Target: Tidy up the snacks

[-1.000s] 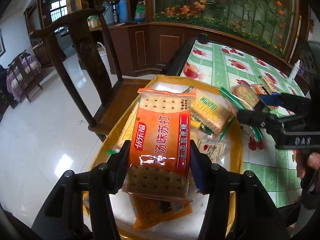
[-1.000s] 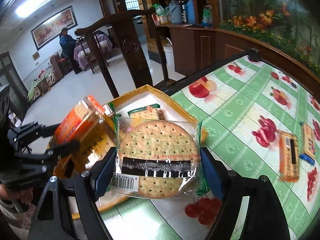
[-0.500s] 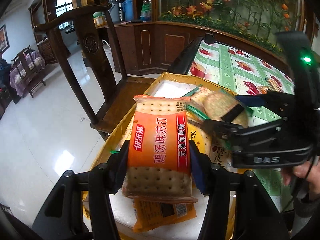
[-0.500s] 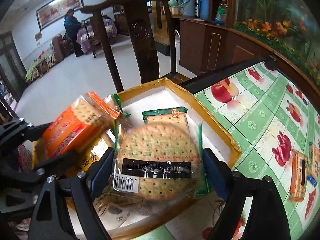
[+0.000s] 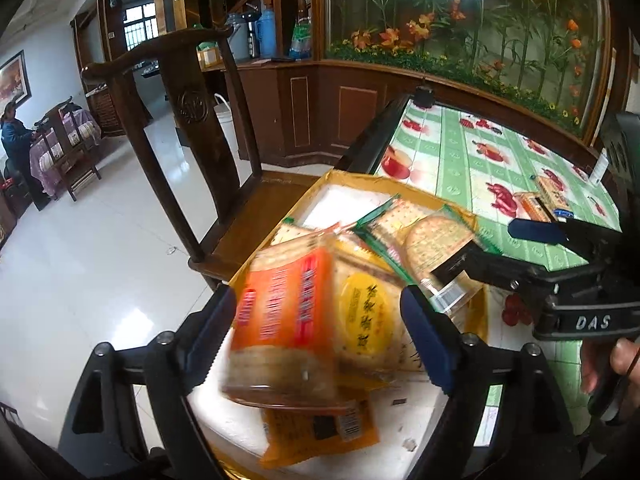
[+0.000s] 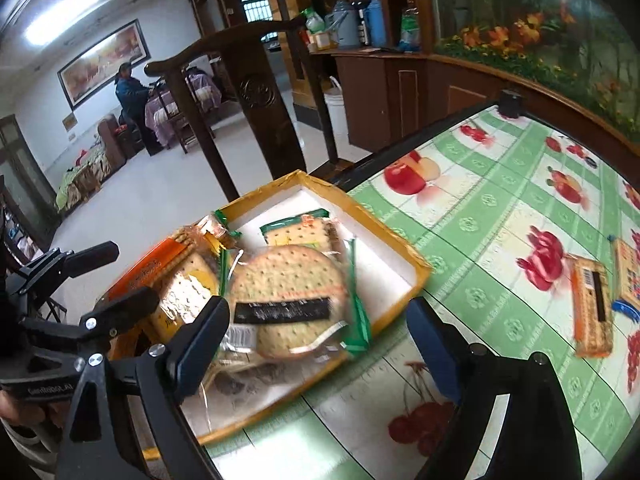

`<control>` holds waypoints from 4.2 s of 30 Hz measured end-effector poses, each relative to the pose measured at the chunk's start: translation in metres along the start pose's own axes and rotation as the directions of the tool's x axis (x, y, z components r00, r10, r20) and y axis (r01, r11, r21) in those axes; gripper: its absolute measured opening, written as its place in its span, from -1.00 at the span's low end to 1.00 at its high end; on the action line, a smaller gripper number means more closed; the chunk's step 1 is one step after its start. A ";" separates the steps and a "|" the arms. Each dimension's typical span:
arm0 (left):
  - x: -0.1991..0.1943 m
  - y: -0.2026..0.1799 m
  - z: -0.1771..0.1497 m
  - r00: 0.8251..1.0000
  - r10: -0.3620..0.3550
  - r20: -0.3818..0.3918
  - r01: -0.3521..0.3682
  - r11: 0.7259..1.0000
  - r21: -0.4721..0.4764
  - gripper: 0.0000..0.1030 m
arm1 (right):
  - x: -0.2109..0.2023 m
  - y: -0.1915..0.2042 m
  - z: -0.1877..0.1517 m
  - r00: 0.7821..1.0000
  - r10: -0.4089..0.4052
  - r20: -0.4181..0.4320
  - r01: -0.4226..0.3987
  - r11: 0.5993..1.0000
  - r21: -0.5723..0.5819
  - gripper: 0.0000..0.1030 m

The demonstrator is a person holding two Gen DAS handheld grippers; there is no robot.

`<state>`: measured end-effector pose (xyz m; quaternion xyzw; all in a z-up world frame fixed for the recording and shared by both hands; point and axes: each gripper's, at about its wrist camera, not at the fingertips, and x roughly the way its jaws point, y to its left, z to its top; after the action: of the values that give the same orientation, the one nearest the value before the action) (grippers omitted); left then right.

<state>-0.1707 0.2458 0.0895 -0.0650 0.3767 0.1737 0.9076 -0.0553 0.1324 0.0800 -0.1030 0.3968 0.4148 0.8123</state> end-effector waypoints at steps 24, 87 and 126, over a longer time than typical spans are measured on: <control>0.008 -0.142 0.026 0.992 -0.119 -0.030 0.123 0.976 0.182 0.88 | -0.082 -0.129 -0.075 0.976 -0.215 0.017 0.203 0.942 0.267 0.77; 0.191 -0.296 0.091 0.945 -0.145 -0.293 0.179 0.980 0.089 0.11 | -0.015 -0.318 -0.012 0.915 -0.372 -0.154 0.402 0.868 0.293 0.08; 0.026 -0.209 0.003 0.988 -0.148 -0.038 0.153 0.963 0.222 0.10 | -0.123 -0.159 -0.106 0.975 -0.206 0.082 0.164 0.920 0.355 0.07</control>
<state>-0.0755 0.0585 0.0704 0.0076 0.3974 0.0601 0.9156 -0.0364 -0.0935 0.0741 0.0290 0.4034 0.2651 0.8753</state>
